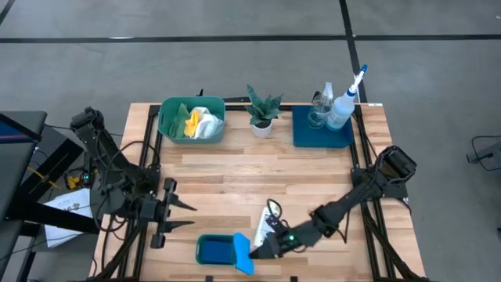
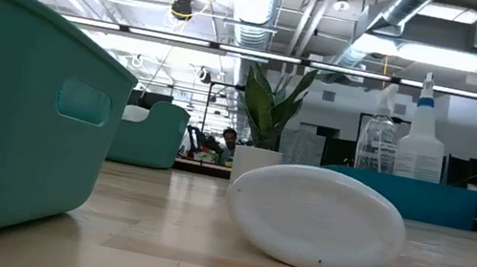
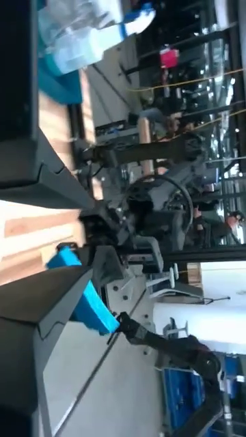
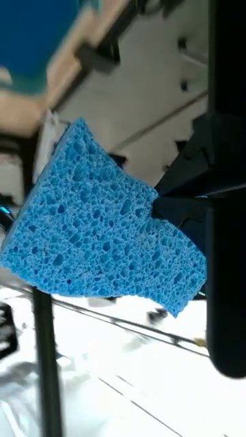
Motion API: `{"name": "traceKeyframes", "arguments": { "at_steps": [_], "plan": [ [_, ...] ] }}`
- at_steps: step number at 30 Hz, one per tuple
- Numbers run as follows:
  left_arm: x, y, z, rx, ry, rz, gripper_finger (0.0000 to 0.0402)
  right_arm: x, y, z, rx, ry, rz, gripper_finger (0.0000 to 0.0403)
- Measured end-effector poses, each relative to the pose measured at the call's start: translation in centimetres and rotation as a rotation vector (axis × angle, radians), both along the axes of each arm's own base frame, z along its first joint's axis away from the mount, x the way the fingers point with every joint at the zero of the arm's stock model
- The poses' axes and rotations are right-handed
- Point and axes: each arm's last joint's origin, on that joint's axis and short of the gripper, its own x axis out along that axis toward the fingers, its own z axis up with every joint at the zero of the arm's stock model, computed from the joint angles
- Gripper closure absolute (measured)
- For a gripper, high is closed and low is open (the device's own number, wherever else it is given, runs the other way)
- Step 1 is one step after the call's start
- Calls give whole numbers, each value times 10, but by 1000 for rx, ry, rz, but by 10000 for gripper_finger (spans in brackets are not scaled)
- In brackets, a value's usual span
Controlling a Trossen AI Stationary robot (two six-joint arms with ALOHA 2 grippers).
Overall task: Pick & Place Kitchen Items
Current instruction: Put the blue sponge into the bottom green bin
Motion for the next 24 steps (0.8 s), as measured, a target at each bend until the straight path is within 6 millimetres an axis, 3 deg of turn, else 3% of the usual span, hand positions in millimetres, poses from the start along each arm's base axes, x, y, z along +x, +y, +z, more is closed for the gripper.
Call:
{"name": "traceKeyframes", "arguments": {
  "at_steps": [7, 13, 20, 24],
  "plan": [
    [16, 9, 23, 115, 49, -109, 207, 22, -31, 10, 49, -73, 152, 403],
    [31, 3, 36, 158, 92, -237, 167, 41, -55, 28, 63, -124, 279, 403],
    [55, -6, 34, 275, 123, -215, 167, 56, -85, 29, 26, -51, 311, 403],
    [65, -13, 32, 320, 132, -212, 178, 59, -91, 31, 27, -70, 310, 403]
  ]
}}
